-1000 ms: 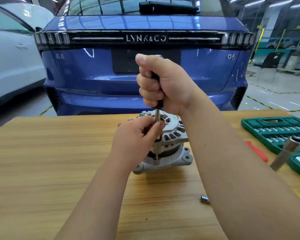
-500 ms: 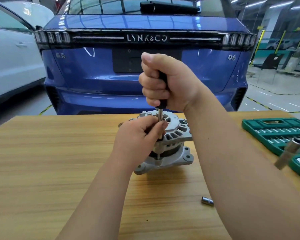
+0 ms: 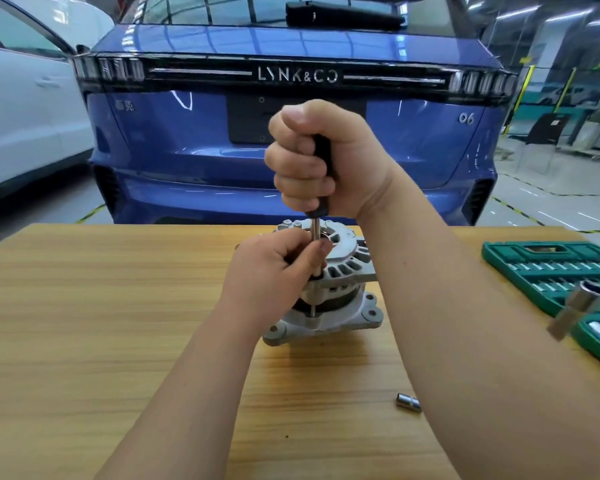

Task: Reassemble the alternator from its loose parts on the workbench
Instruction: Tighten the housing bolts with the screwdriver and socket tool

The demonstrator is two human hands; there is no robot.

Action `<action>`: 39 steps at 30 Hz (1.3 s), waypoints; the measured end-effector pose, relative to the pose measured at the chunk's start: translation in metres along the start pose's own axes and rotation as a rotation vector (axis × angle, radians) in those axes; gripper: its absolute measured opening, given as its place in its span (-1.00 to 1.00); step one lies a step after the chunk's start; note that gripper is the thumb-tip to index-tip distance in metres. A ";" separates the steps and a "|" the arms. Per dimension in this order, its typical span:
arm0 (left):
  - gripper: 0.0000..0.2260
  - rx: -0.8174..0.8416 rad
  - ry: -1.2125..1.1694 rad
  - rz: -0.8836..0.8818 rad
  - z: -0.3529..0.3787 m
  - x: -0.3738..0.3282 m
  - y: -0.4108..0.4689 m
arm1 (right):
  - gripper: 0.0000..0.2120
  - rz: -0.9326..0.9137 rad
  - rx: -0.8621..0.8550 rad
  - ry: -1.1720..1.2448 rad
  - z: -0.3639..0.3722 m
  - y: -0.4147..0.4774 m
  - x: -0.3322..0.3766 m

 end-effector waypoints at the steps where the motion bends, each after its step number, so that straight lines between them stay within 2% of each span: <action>1: -0.76 -0.025 0.032 0.011 0.000 -0.001 -0.001 | -0.66 -0.044 -0.159 -0.027 -0.005 0.000 -0.002; 4: -0.78 -0.084 0.053 0.039 0.000 -0.005 -0.001 | -0.57 -0.239 -0.802 -0.199 -0.015 -0.013 -0.004; 5: -0.79 -0.085 0.043 0.046 0.000 -0.007 -0.001 | -0.55 -0.273 -0.913 -0.236 -0.013 -0.018 -0.004; 6: -0.80 -0.064 0.038 0.046 0.000 -0.008 -0.001 | -0.55 -0.286 -0.921 -0.260 -0.014 -0.021 -0.004; 7: -0.81 -0.027 0.035 0.035 0.001 -0.008 -0.001 | -0.58 -0.273 -0.843 -0.254 -0.016 -0.022 -0.005; 8: -0.81 0.010 0.033 0.020 0.000 -0.007 -0.001 | -0.64 -0.233 -0.680 -0.251 -0.019 -0.020 -0.003; 10: -0.78 0.052 0.013 -0.011 -0.001 -0.003 -0.001 | -0.82 -0.112 -0.263 -0.267 -0.020 -0.016 0.004; 11: -0.78 0.061 0.001 -0.023 -0.002 -0.001 0.000 | -0.82 -0.051 -0.092 -0.264 -0.019 -0.015 0.006; 13: -0.78 0.066 -0.019 -0.028 -0.002 0.001 0.002 | -0.81 0.017 0.067 -0.179 -0.013 -0.009 0.006; 15: -0.75 0.046 -0.009 -0.005 -0.002 0.001 0.002 | -0.73 0.022 0.051 -0.053 -0.006 -0.003 0.000; 16: -0.74 0.032 0.012 0.011 -0.001 0.000 0.002 | -0.68 0.000 -0.045 -0.038 -0.008 -0.002 -0.002; 17: -0.74 0.013 0.035 0.025 0.000 0.000 0.001 | -0.65 -0.051 -0.211 -0.054 -0.012 -0.002 -0.005; 20: -0.75 -0.031 0.067 0.070 -0.001 -0.004 0.001 | -0.52 -0.241 -0.805 -0.187 -0.016 -0.014 -0.009; 21: -0.75 -0.029 0.054 0.067 -0.001 -0.005 0.000 | -0.48 -0.261 -0.884 -0.227 -0.013 -0.017 -0.010; 22: -0.74 -0.024 0.042 0.059 -0.001 -0.005 -0.001 | -0.47 -0.273 -0.886 -0.255 -0.012 -0.018 -0.009; 23: -0.72 -0.013 0.034 0.049 -0.002 -0.005 0.000 | -0.52 -0.273 -0.813 -0.261 -0.012 -0.018 -0.008; 24: -0.71 0.006 0.027 0.032 -0.002 -0.004 0.000 | -0.61 -0.247 -0.662 -0.270 -0.014 -0.015 -0.004; 26: -0.73 0.049 0.005 -0.012 -0.002 -0.001 0.000 | -0.83 -0.110 -0.258 -0.305 -0.016 -0.009 0.004; 27: -0.75 0.063 -0.001 -0.024 -0.002 0.001 0.000 | -0.83 -0.048 -0.082 -0.293 -0.014 -0.007 0.005; 29: -0.74 0.066 -0.011 -0.037 -0.001 0.003 -0.001 | -0.86 -0.012 0.138 -0.150 -0.005 -0.002 0.003; 30: -0.73 0.061 -0.021 -0.032 -0.001 0.003 0.000 | -0.88 -0.024 0.176 -0.057 -0.001 -0.001 0.001; 31: -0.70 0.056 -0.026 -0.021 -0.001 0.003 0.001 | -0.78 -0.033 0.130 0.000 -0.001 0.002 -0.002; 32: -0.67 0.047 -0.020 -0.008 -0.001 0.002 0.001 | -0.70 -0.046 -0.010 0.008 -0.005 0.003 -0.006; 35: -0.69 0.036 -0.009 0.003 -0.003 0.006 0.001 | -0.60 -0.251 -0.700 -0.197 -0.011 -0.009 -0.012; 36: -0.72 0.028 -0.034 -0.004 -0.004 0.007 0.001 | -0.57 -0.289 -0.868 -0.257 -0.007 -0.012 -0.012; 37: -0.74 0.018 -0.057 -0.002 -0.006 0.007 0.000 | -0.56 -0.306 -0.910 -0.299 -0.006 -0.013 -0.011; 38: -0.75 0.006 -0.068 0.008 -0.007 0.005 0.000 | -0.57 -0.302 -0.861 -0.297 -0.006 -0.013 -0.011; 39: -0.74 -0.001 -0.063 0.016 -0.007 0.003 0.000 | -0.61 -0.272 -0.723 -0.261 -0.007 -0.010 -0.009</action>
Point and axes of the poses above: each hand's wrist, its own y-axis towards the middle knuckle, its own z-axis out of the palm, x = y × z, the point moved 5 cm from there along y, towards the middle knuckle, and after that the axes turned 11 degrees about z, right-handed, at the moved point
